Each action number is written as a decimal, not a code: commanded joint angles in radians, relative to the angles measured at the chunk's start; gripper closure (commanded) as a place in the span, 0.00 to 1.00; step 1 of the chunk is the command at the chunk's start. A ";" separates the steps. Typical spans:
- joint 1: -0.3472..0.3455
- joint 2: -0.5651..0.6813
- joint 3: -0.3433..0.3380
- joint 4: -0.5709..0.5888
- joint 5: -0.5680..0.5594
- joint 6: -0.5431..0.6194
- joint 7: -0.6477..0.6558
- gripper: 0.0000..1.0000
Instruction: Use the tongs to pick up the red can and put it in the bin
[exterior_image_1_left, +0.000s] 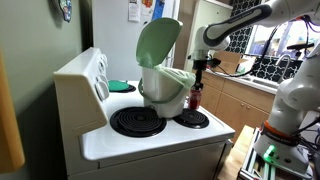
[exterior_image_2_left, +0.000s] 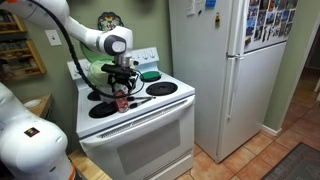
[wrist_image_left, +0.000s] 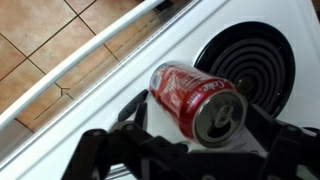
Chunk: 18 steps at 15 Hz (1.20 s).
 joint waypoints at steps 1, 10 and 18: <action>0.005 0.019 0.000 0.015 -0.007 0.004 -0.007 0.00; 0.004 0.011 0.007 0.016 -0.002 -0.006 0.042 0.00; 0.008 0.013 0.022 0.022 -0.010 -0.010 0.082 0.00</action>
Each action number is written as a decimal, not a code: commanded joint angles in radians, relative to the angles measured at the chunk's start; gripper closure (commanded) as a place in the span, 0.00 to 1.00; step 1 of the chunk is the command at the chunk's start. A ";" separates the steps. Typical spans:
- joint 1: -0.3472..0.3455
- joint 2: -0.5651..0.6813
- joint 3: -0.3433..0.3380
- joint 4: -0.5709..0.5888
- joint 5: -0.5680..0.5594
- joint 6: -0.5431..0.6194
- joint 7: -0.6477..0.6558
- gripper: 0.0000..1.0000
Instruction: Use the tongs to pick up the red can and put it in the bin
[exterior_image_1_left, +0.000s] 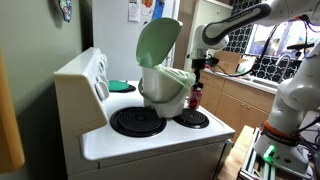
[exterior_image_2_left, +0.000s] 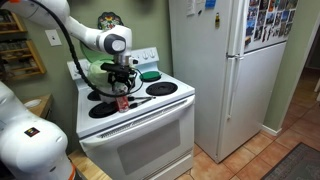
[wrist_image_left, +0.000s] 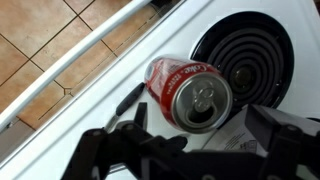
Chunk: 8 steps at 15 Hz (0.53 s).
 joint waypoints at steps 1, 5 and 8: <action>0.007 0.008 0.009 0.002 -0.001 -0.017 0.026 0.04; 0.002 0.025 0.010 0.010 -0.003 -0.026 0.032 0.42; -0.002 0.025 0.009 0.020 -0.006 -0.019 0.041 0.58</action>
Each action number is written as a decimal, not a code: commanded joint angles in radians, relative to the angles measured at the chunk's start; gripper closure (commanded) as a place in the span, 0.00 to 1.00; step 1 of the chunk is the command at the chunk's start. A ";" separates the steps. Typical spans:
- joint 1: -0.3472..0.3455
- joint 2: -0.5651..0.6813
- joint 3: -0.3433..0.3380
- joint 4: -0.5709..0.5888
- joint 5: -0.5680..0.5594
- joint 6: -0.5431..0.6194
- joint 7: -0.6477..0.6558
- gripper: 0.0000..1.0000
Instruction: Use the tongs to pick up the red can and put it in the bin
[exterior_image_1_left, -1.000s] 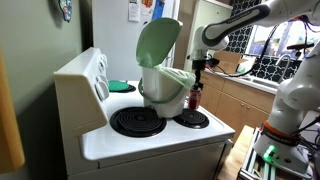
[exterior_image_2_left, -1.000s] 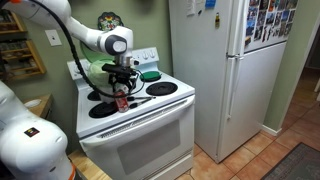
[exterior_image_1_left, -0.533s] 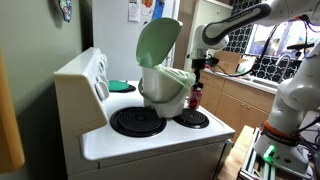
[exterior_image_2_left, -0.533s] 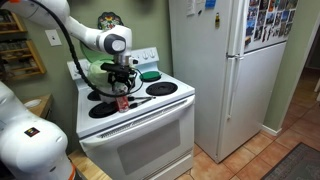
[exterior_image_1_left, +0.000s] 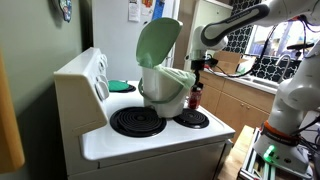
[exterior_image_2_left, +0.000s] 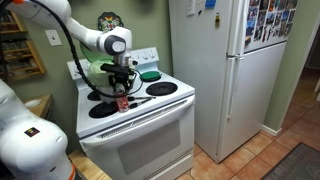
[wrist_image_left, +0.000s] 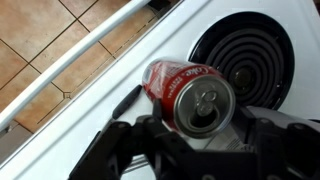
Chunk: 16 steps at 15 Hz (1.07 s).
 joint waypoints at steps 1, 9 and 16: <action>-0.004 0.000 -0.002 0.015 -0.008 -0.014 0.029 0.58; -0.023 0.007 -0.020 0.035 0.004 0.061 0.033 0.58; -0.031 0.072 -0.041 0.048 0.058 0.154 0.028 0.58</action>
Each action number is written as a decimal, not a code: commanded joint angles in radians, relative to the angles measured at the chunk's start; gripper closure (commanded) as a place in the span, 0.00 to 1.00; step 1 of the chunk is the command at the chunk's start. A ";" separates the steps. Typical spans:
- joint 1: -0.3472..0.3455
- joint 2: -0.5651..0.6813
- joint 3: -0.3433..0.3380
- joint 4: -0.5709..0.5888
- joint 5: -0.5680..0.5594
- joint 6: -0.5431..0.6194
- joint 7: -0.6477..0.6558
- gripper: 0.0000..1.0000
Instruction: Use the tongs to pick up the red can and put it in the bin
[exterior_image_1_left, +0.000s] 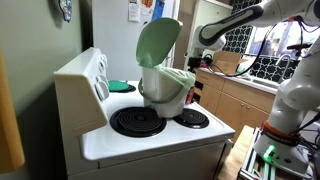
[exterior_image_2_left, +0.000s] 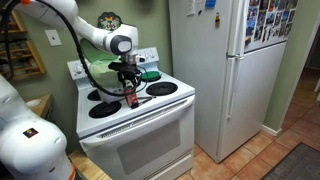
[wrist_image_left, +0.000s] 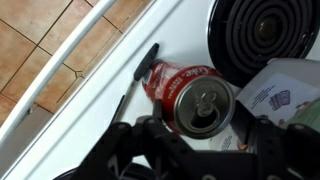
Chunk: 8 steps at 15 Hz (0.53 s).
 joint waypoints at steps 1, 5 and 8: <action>-0.005 0.039 -0.009 0.012 0.045 0.038 0.003 0.58; -0.018 0.055 -0.009 0.023 0.046 0.038 0.034 0.08; -0.029 0.051 -0.009 0.024 0.052 0.035 0.101 0.00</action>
